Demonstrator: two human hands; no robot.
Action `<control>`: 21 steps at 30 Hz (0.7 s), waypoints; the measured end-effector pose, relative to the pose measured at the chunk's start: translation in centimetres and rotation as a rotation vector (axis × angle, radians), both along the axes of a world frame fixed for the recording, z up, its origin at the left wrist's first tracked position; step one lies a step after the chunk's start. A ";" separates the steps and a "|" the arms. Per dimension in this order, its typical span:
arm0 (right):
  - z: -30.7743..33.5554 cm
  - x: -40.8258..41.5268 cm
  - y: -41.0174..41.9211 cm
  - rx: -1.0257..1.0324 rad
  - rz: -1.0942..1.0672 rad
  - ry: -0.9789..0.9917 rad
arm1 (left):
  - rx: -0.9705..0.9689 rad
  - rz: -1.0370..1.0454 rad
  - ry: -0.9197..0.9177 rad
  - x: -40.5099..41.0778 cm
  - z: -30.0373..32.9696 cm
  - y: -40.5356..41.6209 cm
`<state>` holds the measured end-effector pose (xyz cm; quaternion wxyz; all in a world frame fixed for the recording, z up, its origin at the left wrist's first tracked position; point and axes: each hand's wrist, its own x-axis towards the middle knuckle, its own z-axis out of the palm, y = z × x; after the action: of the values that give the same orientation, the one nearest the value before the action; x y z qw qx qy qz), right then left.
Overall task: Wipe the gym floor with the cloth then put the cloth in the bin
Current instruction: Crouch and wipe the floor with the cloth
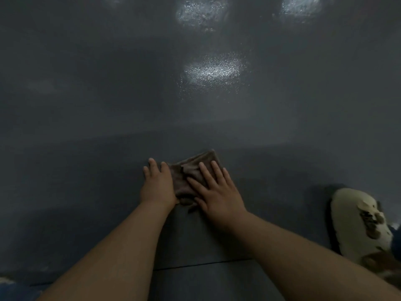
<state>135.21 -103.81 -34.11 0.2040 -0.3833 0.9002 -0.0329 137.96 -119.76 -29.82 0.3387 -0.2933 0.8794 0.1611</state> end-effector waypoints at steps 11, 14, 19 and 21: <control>0.2 -11.0 10.1 0.125 -0.685 0.056 | -0.002 0.068 0.006 -0.2 -0.1 0.3; 0.2 -10.1 7.5 0.098 -0.766 0.009 | 0.006 0.086 0.015 -0.1 -0.1 0.3; -0.3 -4.5 2.2 -0.008 -0.327 0.034 | 0.006 0.083 0.015 -0.1 0.1 0.2; -0.3 -2.9 1.2 0.002 -0.103 0.014 | 0.004 0.078 0.011 -0.1 0.1 0.2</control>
<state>132.34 -102.61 -34.38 0.1961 -0.3366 0.9201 -0.0398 137.82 -119.57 -29.69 0.3278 -0.3256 0.8689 0.1775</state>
